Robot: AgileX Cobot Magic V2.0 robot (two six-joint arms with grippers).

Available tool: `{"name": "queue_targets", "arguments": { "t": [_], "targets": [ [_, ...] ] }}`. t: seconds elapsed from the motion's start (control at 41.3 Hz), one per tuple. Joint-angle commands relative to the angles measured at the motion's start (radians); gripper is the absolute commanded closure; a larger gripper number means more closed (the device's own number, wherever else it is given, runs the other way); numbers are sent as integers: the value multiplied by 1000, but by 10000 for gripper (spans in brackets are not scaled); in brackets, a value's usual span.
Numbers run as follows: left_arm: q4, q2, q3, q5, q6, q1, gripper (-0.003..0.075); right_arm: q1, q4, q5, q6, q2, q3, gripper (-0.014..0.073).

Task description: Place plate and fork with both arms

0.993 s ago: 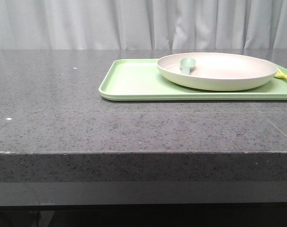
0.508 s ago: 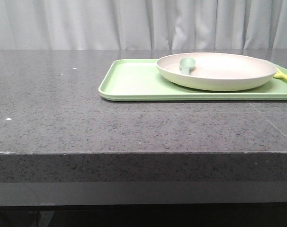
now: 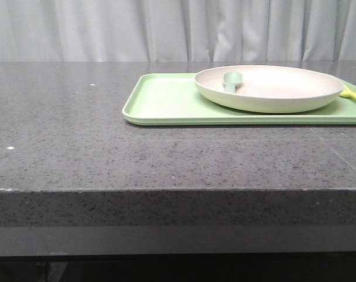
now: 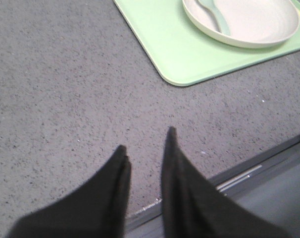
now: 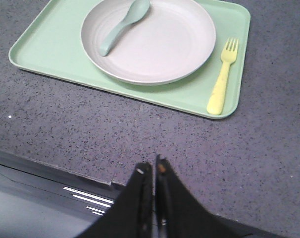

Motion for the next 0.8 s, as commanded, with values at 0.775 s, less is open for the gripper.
{"name": "queue_targets", "arguments": {
  "t": [0.775],
  "targets": [
    [18, -150, 116, -295, -13, 78, 738, 1, -1, -128, -3, 4, 16, 662]
  ]
}}
